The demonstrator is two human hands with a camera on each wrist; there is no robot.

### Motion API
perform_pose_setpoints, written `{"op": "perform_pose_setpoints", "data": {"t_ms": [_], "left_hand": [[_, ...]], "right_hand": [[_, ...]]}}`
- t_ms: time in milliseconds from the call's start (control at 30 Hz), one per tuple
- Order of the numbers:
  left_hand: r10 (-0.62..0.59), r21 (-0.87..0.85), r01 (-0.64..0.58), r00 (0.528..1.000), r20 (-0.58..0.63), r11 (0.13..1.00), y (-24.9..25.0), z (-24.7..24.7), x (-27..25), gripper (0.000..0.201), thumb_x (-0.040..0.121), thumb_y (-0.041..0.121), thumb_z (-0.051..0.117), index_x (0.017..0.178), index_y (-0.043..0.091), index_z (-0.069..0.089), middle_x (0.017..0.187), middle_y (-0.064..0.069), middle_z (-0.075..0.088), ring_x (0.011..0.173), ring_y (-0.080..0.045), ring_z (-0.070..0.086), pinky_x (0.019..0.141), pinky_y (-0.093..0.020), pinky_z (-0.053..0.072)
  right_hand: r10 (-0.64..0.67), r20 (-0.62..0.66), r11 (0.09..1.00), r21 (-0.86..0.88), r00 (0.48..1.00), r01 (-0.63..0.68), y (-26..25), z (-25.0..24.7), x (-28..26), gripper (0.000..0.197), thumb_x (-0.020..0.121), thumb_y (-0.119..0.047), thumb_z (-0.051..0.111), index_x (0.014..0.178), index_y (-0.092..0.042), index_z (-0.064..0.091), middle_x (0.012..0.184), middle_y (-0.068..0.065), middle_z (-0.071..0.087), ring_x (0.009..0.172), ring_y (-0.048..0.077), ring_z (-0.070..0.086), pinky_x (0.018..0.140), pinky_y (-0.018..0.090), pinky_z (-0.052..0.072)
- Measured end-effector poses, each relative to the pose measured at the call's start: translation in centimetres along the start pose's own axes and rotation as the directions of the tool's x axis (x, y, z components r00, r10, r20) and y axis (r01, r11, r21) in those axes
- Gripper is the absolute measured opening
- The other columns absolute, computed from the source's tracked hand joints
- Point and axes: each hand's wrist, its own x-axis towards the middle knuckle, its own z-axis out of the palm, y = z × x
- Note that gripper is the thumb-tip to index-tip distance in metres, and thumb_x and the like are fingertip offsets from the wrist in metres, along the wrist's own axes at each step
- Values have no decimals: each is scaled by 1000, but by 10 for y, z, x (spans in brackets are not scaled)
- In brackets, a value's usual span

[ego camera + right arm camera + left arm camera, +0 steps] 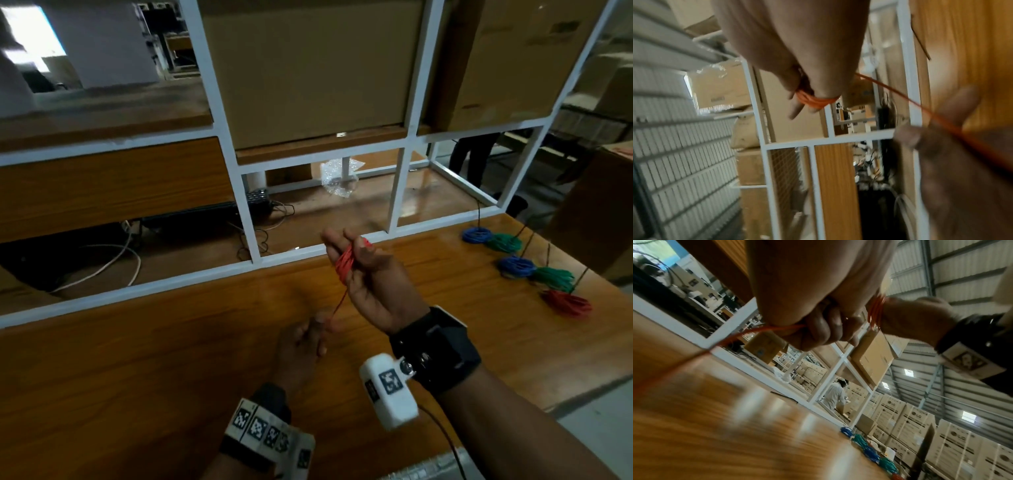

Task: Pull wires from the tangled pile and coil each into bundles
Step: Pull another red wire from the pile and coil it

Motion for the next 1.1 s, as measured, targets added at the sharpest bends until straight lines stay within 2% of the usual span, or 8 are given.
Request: {"op": "perform_pose_setpoints", "data": {"t_ms": [100,233,367,467,633,767,900,1100], "left_hand": [[28,42,-29,1000,7,999,-12,-14,-1,26,92,39,62,71,32,76,57,6,57,56,-7,51,53,-19,40],[-2,163,-8,998,61,987,-18,-34,-3,12,92,27,68,84,35,73,79,21,72,76,0,66,68,-23,50],[3,303,-4,1000,3,953,-8,-59,5,22,92,42,64,86,63,65,97,18,67,94,-4,62,86,-33,52],[166,572,-182,983,81,800,20,-73,11,10,95,41,61,95,42,71,95,16,67,88,-1,61,79,-27,53],[407,562,-442,892,195,699,58,-83,25,12,92,28,67,100,25,75,101,20,69,92,3,64,80,-17,53],[460,483,-492,867,193,724,69,-94,44,11,90,19,70,98,20,77,97,19,71,93,2,66,76,-10,50],[402,314,-444,895,191,839,66,-89,54,13,86,13,72,98,13,78,91,19,75,89,-9,71,73,-18,55],[379,-113,-362,885,270,925,37,-42,35,7,86,29,72,90,31,77,78,11,73,68,-6,65,61,-21,51]], "right_hand": [[-241,-77,884,-429,968,185,3,-31,14,36,109,-20,42,137,-2,55,135,9,68,128,18,59,109,30,47],[-431,-51,331,-938,901,105,3,-69,22,21,108,-17,48,110,-17,69,117,-1,71,118,13,63,102,33,48],[15,-47,-151,-987,999,-44,18,-99,14,22,101,-2,49,98,-13,67,105,0,67,104,21,66,89,34,53],[241,-88,-265,-964,967,-22,27,-96,1,21,107,-21,50,99,-11,67,98,-3,64,89,13,64,81,33,51],[649,-121,44,-980,751,-195,35,-62,-24,49,110,-50,34,120,-16,68,112,-3,78,113,5,67,103,28,44],[645,83,328,-928,760,-177,33,-52,-32,64,112,-51,21,121,-10,69,121,15,74,127,28,62,118,51,38],[618,308,557,-821,724,-126,26,-41,-32,32,110,-22,42,117,1,62,113,23,71,128,52,55,118,63,33],[369,512,928,-247,776,-279,14,-10,-17,25,104,-17,56,119,1,64,117,31,68,117,34,67,101,40,56]]}}
